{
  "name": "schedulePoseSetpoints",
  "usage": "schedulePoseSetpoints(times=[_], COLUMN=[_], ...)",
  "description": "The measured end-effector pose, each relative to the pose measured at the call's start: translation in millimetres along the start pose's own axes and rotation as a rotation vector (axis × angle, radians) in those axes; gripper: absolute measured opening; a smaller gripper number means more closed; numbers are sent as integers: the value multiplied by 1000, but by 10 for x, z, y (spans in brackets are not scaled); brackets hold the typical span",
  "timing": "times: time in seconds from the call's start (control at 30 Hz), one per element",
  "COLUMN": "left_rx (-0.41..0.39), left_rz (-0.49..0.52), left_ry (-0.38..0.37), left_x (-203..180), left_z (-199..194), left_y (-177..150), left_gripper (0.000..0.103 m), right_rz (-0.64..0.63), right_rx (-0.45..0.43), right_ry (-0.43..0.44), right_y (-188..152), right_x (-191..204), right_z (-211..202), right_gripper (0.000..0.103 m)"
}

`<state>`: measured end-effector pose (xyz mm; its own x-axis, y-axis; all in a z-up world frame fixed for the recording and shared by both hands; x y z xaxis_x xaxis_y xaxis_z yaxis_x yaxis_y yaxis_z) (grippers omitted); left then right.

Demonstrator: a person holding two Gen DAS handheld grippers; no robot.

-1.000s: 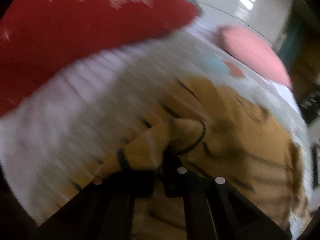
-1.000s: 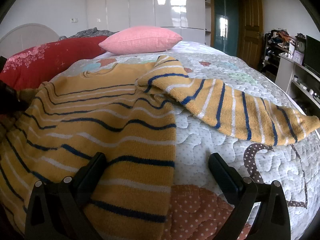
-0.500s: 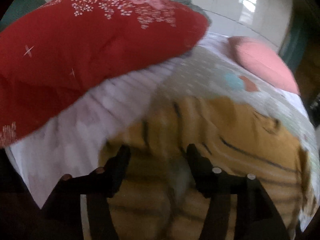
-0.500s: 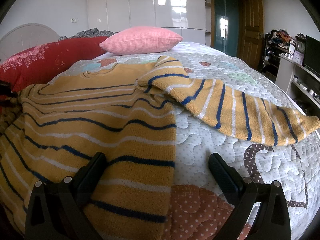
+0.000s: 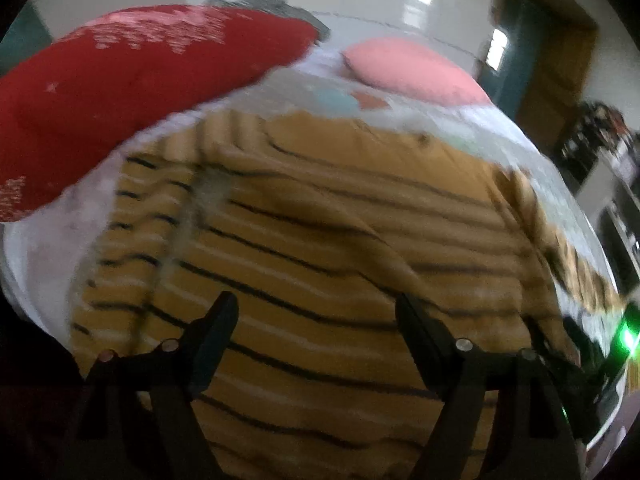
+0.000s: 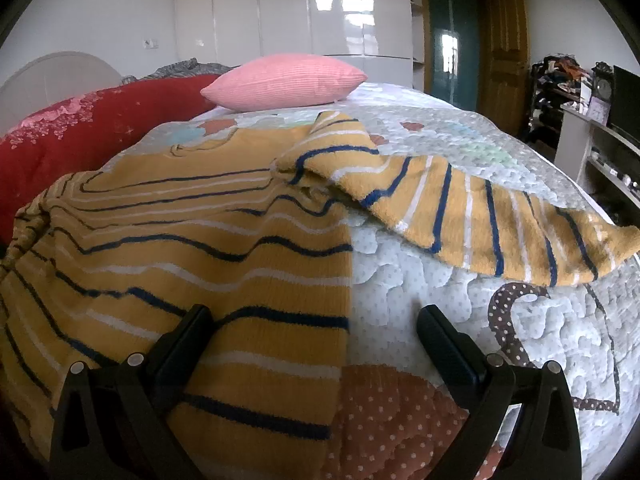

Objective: Fold small clothes

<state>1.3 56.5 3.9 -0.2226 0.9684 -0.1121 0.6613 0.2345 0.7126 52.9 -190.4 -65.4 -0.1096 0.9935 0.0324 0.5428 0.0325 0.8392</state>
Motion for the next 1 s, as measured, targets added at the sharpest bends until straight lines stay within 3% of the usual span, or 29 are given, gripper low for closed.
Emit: schedulePoseSetpoints(times=[0.3, 0.47, 0.73, 1.0], left_rx=[70, 77, 73, 62], left_rz=[138, 157, 174, 196], left_ry=[-64, -58, -43, -39], left_x=[-563, -573, -610, -596], left_z=[57, 88, 164, 189], left_y=[-397, -499, -548, -543], left_gripper=[80, 85, 101, 103], right_rz=[-17, -19, -22, 1], right_rx=[-2, 22, 43, 47], right_ry=[-3, 0, 0, 35], right_y=[-94, -99, -105, -20], right_x=[0, -11, -16, -219], right_z=[-94, -101, -109, -247], right_gripper=[103, 103, 103, 102])
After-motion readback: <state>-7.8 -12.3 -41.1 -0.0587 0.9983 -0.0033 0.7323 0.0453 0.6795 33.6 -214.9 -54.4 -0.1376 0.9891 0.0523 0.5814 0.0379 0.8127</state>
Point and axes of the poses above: each gripper's, at about its wrist camera, not at the fingertips, and z roughly the way its jaws point, x to its left, y to its top, the point moved 4 cm from there along z, roughly the way its jaws point, and after that the axes turned 6 degrees about -x, right-handed, at the moved point
